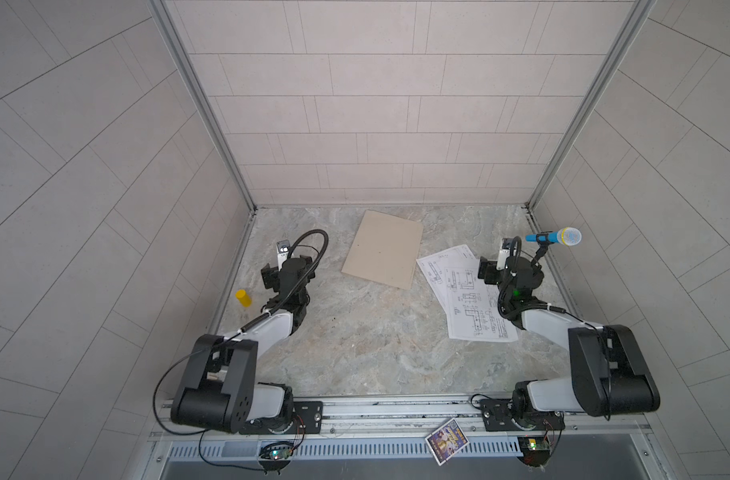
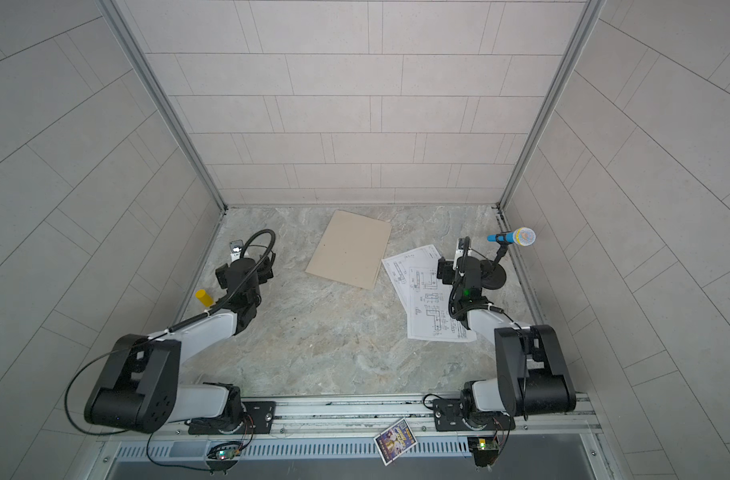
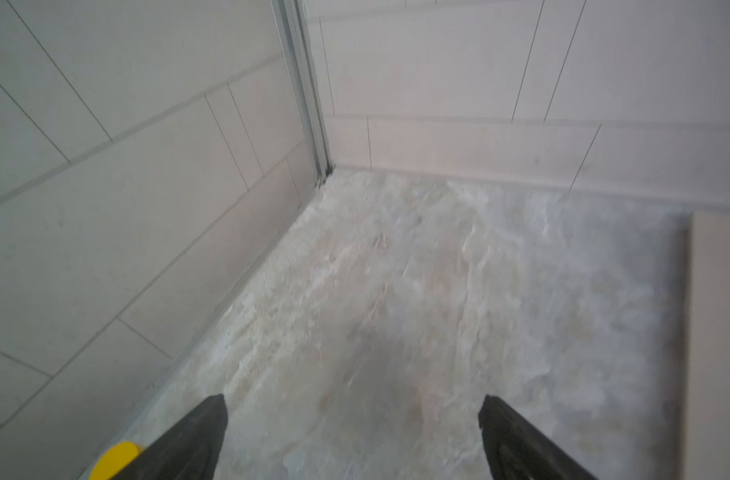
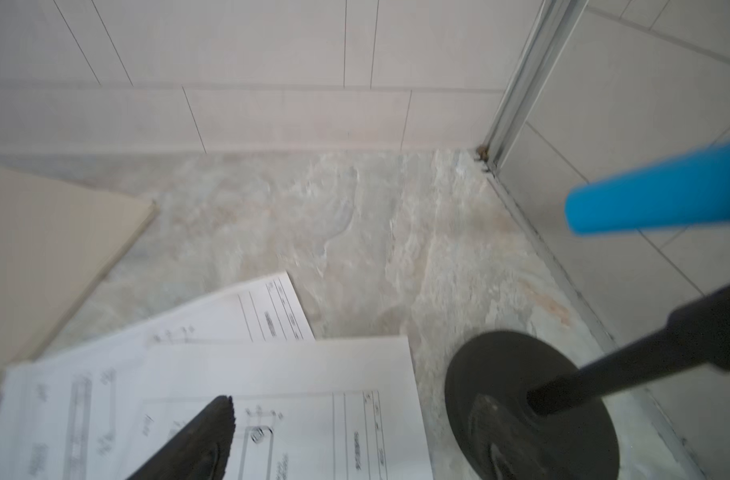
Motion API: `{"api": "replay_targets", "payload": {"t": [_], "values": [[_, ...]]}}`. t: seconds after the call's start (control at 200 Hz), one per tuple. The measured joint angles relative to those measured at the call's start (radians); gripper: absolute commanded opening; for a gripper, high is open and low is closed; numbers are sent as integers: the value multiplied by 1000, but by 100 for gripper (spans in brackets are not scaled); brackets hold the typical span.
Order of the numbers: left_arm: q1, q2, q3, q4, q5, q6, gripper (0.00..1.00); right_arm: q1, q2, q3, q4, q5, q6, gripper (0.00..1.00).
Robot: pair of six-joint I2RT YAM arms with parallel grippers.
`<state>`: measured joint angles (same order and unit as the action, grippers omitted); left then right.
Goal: Put the files into the folder
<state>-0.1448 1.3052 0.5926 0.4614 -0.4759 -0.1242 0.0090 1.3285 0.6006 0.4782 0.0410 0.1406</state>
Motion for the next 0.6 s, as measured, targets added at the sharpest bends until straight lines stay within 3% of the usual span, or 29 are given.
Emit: {"api": "replay_targets", "payload": {"t": [0.185,0.225,0.37,0.6], "values": [[0,-18,137,-173,191,-143,98,39,-42,141,-82,-180,195,77],[0,5,140,-196,244,-175,98,60,-6,170,-106,-222,237,72],[-13,135,187,-296,419,-262,98,152,168,269,-179,-357,380,71],[-29,310,339,-438,599,-322,94,291,363,344,-211,-482,557,68]]}}
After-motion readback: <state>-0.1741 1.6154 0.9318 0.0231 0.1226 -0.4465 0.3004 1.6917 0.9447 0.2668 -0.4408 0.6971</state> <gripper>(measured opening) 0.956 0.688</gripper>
